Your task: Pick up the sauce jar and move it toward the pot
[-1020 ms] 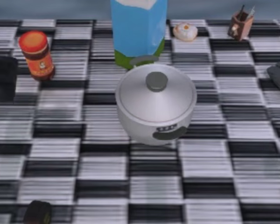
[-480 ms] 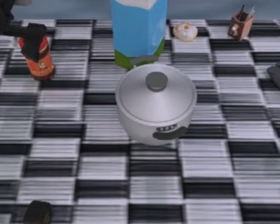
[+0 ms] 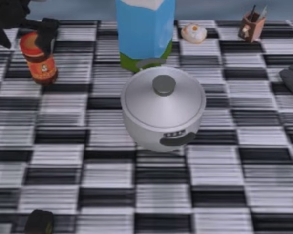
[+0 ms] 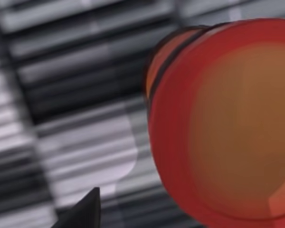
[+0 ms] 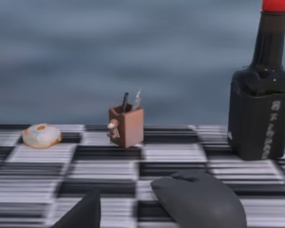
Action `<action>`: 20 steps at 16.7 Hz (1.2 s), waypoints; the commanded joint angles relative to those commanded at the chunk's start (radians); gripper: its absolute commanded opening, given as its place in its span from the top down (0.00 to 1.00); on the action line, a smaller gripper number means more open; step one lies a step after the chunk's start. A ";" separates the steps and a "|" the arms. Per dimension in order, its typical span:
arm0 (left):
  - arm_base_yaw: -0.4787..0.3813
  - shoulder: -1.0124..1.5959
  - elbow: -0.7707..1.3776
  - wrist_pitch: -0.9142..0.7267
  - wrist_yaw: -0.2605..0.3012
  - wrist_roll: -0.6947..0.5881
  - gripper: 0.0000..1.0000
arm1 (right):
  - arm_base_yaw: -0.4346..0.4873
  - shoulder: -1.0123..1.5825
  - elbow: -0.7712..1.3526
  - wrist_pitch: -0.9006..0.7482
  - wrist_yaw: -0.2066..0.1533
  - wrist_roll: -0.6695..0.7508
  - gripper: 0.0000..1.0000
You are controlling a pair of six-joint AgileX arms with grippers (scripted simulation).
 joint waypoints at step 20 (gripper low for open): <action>-0.001 0.103 -0.022 0.164 -0.011 0.009 0.00 | 0.000 0.000 0.000 0.000 0.000 0.000 0.00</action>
